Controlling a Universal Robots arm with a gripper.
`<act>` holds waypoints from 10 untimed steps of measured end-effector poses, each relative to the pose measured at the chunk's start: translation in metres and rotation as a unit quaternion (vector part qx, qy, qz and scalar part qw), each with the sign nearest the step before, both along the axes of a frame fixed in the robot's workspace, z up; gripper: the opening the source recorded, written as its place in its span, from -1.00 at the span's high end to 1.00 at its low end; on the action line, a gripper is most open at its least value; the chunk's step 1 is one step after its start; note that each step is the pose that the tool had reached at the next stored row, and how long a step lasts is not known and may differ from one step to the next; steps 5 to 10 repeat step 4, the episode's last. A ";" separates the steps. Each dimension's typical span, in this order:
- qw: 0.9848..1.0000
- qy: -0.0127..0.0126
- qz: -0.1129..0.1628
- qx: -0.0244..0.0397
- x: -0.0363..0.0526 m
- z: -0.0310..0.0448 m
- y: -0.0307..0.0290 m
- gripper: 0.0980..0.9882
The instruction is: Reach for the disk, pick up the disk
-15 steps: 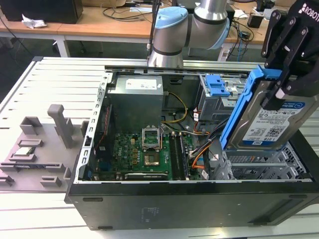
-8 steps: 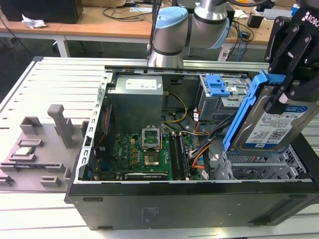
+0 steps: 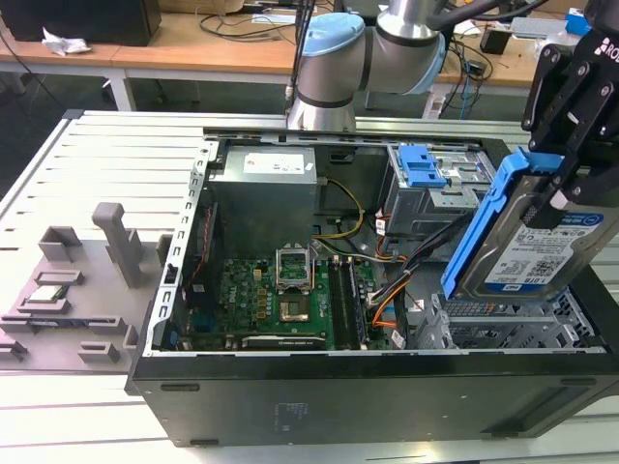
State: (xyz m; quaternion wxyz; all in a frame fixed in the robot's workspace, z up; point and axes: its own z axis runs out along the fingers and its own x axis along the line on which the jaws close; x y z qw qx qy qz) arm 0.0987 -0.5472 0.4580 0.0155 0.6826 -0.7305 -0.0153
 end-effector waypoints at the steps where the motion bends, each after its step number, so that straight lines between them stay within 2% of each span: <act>1: 1.000 0.000 0.000 0.000 0.0000 0.0000 0.0000 0.39; 10: 1.000 0.000 0.000 0.000 0.0001 -0.0001 0.0000 0.39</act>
